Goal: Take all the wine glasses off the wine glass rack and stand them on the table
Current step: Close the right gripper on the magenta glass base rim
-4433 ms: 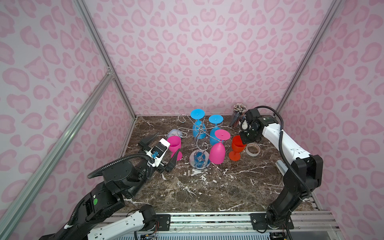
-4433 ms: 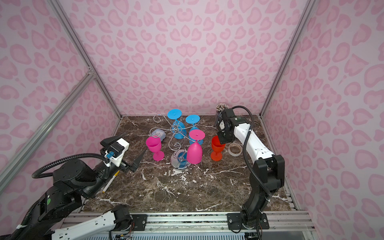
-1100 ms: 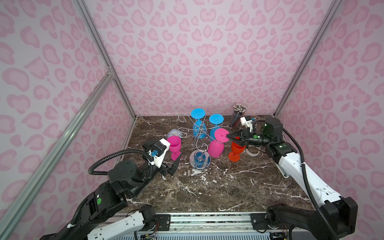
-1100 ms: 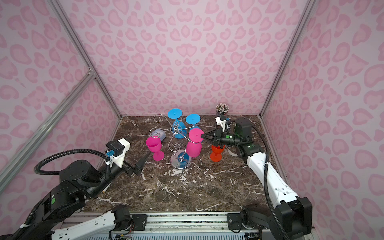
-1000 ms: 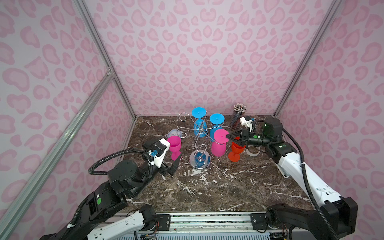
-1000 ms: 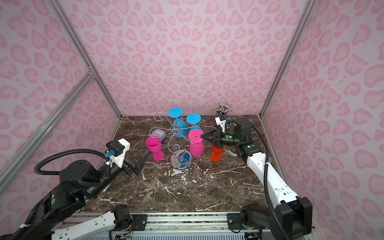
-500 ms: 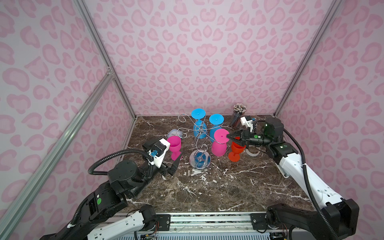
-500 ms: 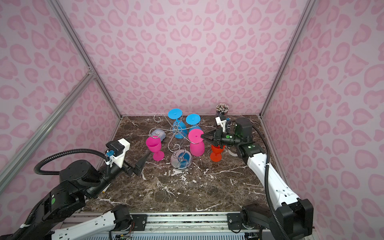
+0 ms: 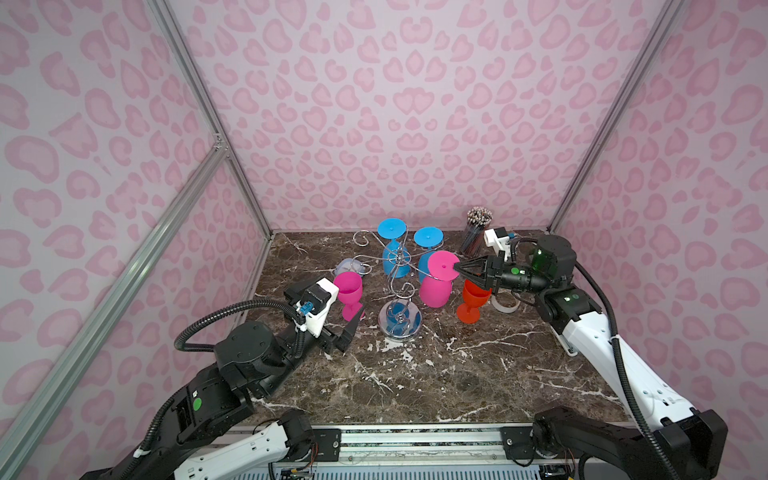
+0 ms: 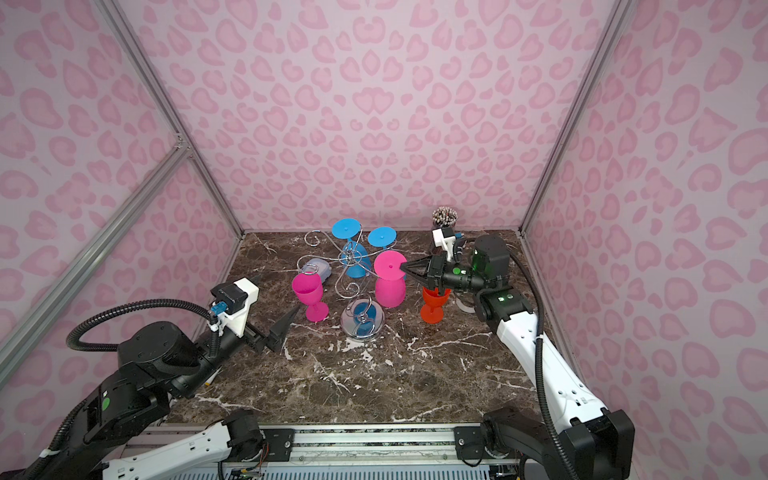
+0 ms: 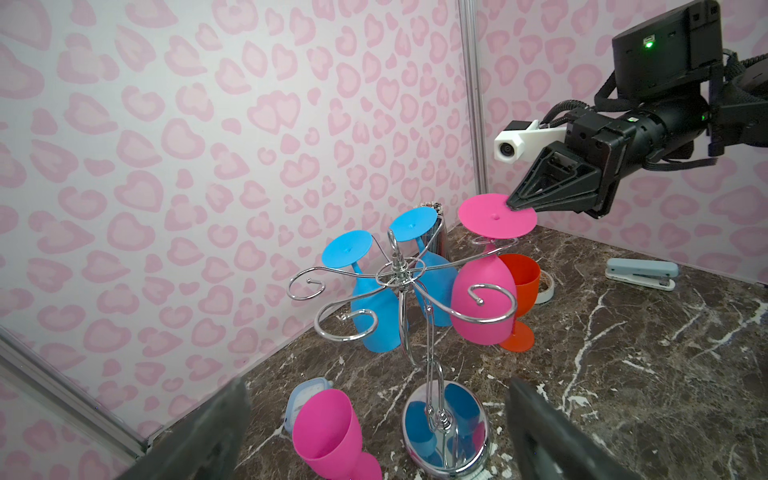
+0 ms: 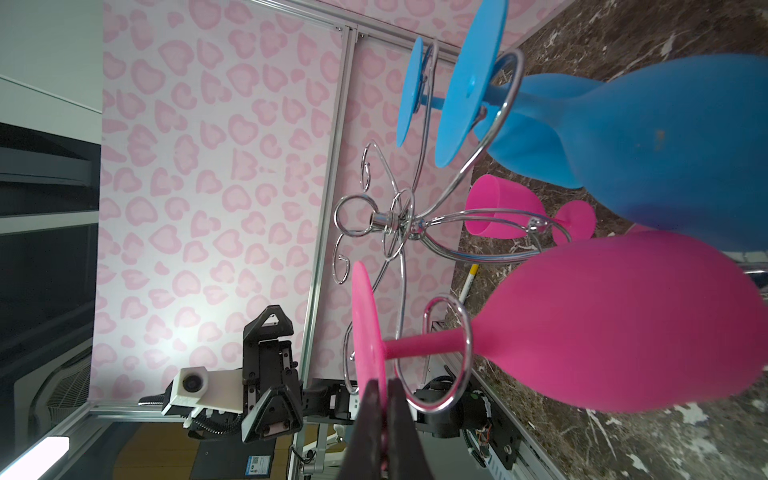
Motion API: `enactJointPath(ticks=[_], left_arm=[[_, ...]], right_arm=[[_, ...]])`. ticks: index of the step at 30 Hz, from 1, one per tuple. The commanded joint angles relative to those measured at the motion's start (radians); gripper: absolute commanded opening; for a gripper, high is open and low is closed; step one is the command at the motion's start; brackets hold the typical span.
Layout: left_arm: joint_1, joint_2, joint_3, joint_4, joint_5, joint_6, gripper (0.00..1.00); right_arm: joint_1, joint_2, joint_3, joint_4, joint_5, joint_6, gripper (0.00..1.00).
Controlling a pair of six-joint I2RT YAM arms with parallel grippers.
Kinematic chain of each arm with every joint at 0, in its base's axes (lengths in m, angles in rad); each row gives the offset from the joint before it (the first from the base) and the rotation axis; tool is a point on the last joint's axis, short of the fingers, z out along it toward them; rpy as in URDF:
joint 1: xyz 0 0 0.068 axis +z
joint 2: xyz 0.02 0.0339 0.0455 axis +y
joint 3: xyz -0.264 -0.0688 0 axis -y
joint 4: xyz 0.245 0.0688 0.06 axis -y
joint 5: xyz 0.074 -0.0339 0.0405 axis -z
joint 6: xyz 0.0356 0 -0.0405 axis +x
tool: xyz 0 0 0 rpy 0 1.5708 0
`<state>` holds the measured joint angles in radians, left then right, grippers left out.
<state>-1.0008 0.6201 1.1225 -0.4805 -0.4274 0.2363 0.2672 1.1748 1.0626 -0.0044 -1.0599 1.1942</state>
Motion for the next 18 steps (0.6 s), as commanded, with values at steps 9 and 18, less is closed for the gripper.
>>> enactJointPath(ticks=[9,18], left_arm=[[0.001,-0.022,-0.011,0.011,-0.003,-0.013,0.97],[0.001,-0.02,-0.015,0.013,-0.004,-0.013,0.97]], right_arm=[[0.002,-0.039,-0.034,0.008,0.031,0.013,0.0],[0.021,-0.059,-0.047,0.021,0.048,0.033,0.0]])
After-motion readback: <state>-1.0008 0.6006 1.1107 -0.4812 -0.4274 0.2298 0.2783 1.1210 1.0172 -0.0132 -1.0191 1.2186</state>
